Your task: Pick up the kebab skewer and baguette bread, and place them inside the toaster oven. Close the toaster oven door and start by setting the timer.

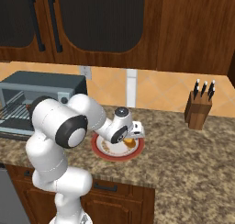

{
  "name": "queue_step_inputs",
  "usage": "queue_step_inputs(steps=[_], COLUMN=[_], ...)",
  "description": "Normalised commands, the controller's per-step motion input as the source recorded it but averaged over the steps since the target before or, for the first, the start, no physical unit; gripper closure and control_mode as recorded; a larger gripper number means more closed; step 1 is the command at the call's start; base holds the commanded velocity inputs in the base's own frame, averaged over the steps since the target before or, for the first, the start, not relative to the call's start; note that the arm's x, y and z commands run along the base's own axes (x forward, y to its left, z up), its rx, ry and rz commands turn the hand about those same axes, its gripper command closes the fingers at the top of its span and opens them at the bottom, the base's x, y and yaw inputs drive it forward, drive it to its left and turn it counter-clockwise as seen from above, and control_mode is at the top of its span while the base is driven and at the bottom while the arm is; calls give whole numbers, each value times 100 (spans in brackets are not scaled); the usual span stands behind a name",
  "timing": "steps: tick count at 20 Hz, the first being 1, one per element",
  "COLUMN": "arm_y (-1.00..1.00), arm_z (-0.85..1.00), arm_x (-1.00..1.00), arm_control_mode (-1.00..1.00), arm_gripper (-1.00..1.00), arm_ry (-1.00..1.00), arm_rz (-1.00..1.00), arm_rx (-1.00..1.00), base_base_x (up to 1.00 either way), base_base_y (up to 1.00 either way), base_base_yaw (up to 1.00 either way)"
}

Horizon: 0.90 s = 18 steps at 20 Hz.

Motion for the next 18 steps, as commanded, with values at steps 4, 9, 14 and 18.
queue_step_inputs(steps=[4, 9, 14, 18], arm_y=[0, -1, 0, 0], arm_z=[-7, -51, -56, -63], arm_x=[15, 2, 8, 2], arm_control_mode=[-100, -100, -100, -100], arm_gripper=[-100, 100, 100, 100], arm_ry=[0, -2, -3, -5], arm_rz=[0, 0, 0, 0], arm_rx=[0, 0, 0, 0], base_base_x=[0, 0, 0, 0], base_base_y=[0, 0, 0, 0], base_base_yaw=[0, 0, 0, 0])
